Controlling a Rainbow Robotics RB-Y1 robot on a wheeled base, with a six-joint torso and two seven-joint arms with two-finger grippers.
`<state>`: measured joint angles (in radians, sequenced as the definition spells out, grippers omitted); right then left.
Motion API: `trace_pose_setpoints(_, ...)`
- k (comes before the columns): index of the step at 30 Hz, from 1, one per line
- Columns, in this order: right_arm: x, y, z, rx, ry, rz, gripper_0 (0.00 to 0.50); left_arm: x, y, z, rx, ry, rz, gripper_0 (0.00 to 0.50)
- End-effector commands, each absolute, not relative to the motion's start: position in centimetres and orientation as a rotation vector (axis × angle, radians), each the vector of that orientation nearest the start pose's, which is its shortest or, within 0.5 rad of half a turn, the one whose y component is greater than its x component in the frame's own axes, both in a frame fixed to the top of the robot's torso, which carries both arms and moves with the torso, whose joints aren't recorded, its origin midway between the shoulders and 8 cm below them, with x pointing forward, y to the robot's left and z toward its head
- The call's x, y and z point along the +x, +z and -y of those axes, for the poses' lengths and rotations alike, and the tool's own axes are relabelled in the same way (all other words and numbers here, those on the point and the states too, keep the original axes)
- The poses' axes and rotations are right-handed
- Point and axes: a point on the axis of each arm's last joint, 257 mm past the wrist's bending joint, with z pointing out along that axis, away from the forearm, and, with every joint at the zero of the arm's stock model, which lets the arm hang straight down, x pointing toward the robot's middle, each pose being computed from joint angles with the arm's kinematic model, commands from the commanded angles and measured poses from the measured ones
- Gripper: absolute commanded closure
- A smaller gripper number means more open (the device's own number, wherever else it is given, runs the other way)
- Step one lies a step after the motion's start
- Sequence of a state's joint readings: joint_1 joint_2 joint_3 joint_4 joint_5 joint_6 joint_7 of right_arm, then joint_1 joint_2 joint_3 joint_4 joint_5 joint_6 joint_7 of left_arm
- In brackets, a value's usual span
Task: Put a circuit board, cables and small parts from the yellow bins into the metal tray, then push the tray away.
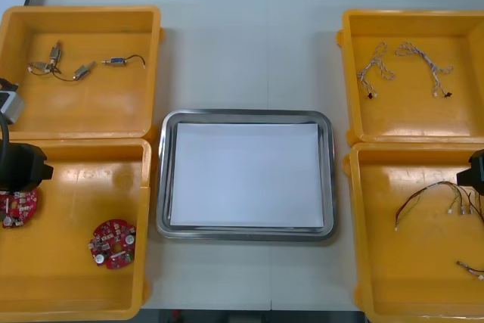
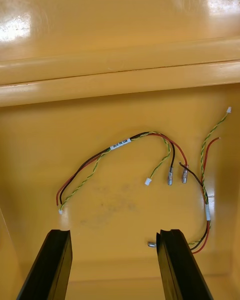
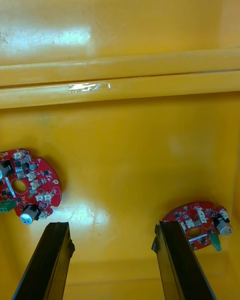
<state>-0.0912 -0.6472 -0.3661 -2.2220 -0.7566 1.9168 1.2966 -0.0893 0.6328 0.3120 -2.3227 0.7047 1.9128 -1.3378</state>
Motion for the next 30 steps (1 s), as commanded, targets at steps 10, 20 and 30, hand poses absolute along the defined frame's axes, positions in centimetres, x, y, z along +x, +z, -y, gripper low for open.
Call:
trace_pose_setpoints(10,36.46,-18.69,36.14,0.153,0.067,-2.664,0.0,36.8,-16.39,-35.24,-0.074,0.054,-2.582,0.0)
trace_pose_setpoints(20,36.46,-18.69,36.14,0.153,0.067,-2.664,0.0,36.8,-16.39,-35.24,-0.074,0.054,-2.582,0.0)
trace_pose_setpoints(30,36.46,-18.69,36.14,0.153,0.067,-2.664,0.0,36.8,-16.39,-35.24,-0.074,0.054,-2.582,0.0)
